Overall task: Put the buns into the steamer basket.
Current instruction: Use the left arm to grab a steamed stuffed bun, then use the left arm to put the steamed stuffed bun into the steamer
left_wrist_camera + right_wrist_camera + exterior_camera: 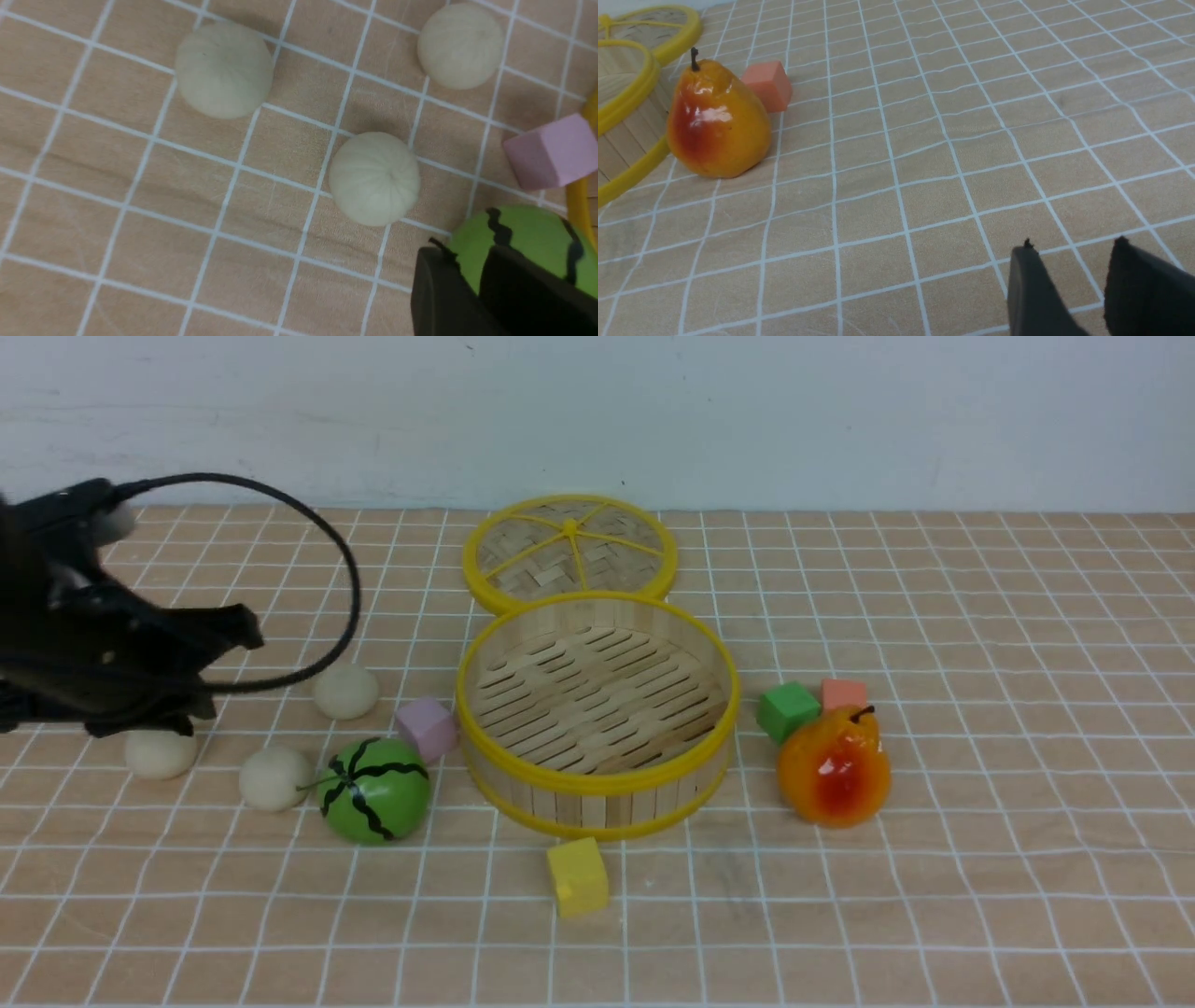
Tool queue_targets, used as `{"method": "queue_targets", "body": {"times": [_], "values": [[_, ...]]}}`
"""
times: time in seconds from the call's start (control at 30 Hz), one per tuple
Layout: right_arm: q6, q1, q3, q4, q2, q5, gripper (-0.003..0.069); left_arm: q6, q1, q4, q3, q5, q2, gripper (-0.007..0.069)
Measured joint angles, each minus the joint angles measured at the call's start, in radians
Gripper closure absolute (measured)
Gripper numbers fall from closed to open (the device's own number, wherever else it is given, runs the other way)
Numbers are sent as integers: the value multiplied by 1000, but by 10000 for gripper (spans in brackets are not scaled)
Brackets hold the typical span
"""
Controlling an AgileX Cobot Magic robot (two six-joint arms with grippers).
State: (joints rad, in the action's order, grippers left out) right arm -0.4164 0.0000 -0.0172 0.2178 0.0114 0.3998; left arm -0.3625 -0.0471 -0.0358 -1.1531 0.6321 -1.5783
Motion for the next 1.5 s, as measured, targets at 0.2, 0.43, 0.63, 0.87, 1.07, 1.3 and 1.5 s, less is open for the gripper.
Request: {"method": "queue_targets", "body": {"times": [0.2, 0.43, 0.63, 0.87, 1.07, 1.3, 1.5], "values": [[0, 0, 0, 0, 0, 0, 418, 67, 0, -27, -108, 76, -135, 438], [0, 0, 0, 0, 0, 0, 418, 76, 0, -30, -183, 69, -278, 378], [0, 0, 0, 0, 0, 0, 418, 77, 0, -29, -204, 18, -379, 383], [0, 0, 0, 0, 0, 0, 418, 77, 0, -29, -212, 11, -389, 441], [0, 0, 0, 0, 0, 0, 418, 99, 0, -8, -261, 100, -389, 608], [0, 0, 0, 0, 0, 0, 418, 118, 0, -20, -423, 295, -355, 637], [0, 0, 0, 0, 0, 0, 418, 157, -51, -134, -568, 385, -233, 637]]}}
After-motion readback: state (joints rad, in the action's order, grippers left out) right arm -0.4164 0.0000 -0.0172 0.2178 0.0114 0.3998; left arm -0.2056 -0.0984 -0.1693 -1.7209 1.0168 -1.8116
